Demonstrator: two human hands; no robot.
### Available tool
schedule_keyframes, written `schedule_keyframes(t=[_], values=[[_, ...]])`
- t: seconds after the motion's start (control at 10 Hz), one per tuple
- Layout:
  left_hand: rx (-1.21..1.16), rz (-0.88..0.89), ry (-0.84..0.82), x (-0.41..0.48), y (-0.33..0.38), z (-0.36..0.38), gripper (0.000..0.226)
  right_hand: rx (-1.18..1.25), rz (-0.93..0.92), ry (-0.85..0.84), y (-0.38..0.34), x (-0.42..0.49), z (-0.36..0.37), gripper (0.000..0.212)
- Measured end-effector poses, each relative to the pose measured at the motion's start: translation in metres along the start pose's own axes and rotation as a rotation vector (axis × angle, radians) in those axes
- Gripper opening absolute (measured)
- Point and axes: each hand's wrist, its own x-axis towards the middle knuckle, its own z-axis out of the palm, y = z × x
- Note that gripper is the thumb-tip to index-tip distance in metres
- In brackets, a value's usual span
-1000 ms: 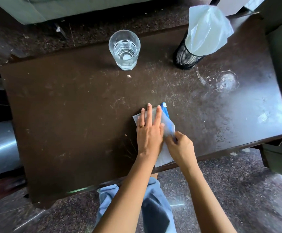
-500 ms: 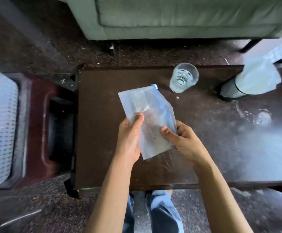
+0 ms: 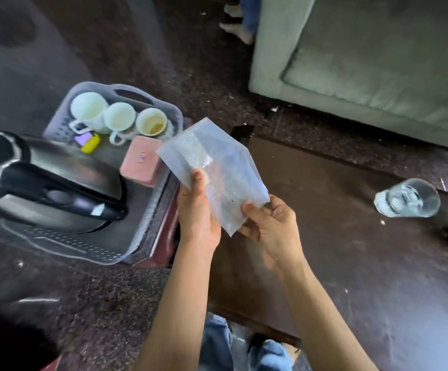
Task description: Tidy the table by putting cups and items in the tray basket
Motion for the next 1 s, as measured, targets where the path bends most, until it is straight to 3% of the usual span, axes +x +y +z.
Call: schedule_keyframes(t=[0.2,0.5,0.6,0.7,0.9,1.0], values=[[-0.015,0.109,0.187,0.026,0.046,-0.038,0.046,-0.064,-0.108,-0.084,-0.025,0.030,0.084,0.014],[0.052,0.165,0.307,0.034,0.071,-0.057,0.042,-0.511,-0.131,-0.241,-0.042,0.111,0.203,0.012],[0.086,0.165,0.315,0.035,0.075,-0.058,0.041,-0.690,-0.177,-0.175,-0.032,0.129,0.218,0.020],[0.140,0.181,0.317,0.036,0.078,-0.055,0.044,-0.940,-0.339,-0.052,-0.023,0.129,0.221,0.019],[0.198,0.200,0.306,0.037,0.079,-0.053,0.045,-1.150,-0.611,0.024,-0.015,0.110,0.222,0.042],[0.180,0.192,0.313,0.035,0.073,-0.053,0.045,-1.309,-0.598,0.105,-0.017,0.113,0.216,0.050]])
